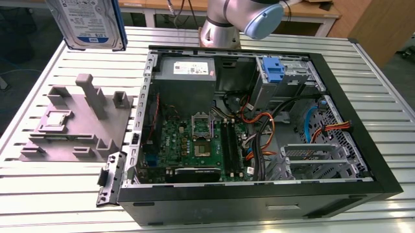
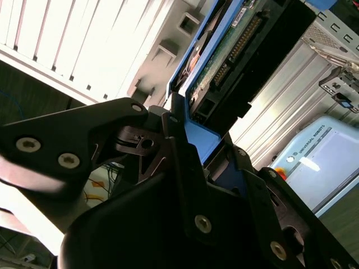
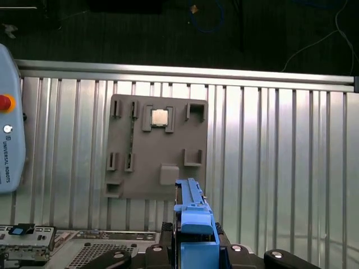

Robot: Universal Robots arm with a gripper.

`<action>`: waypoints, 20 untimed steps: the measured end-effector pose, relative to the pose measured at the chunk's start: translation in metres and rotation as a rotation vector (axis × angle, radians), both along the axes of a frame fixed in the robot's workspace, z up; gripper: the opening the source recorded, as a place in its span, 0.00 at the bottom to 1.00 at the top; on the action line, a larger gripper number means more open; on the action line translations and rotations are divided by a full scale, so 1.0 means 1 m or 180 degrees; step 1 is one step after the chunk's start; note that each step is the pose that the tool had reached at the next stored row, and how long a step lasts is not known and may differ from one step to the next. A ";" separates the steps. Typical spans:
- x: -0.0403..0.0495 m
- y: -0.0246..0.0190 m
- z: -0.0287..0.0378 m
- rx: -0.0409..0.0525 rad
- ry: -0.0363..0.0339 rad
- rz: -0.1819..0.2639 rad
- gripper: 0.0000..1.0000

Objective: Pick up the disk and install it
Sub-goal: 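Pick up the disk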

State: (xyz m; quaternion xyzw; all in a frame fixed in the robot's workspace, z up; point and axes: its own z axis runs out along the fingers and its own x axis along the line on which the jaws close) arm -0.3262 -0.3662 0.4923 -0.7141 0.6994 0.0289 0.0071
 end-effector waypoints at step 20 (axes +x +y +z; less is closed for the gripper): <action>0.0151 0.0000 0.0000 0.0000 0.0000 0.0000 0.37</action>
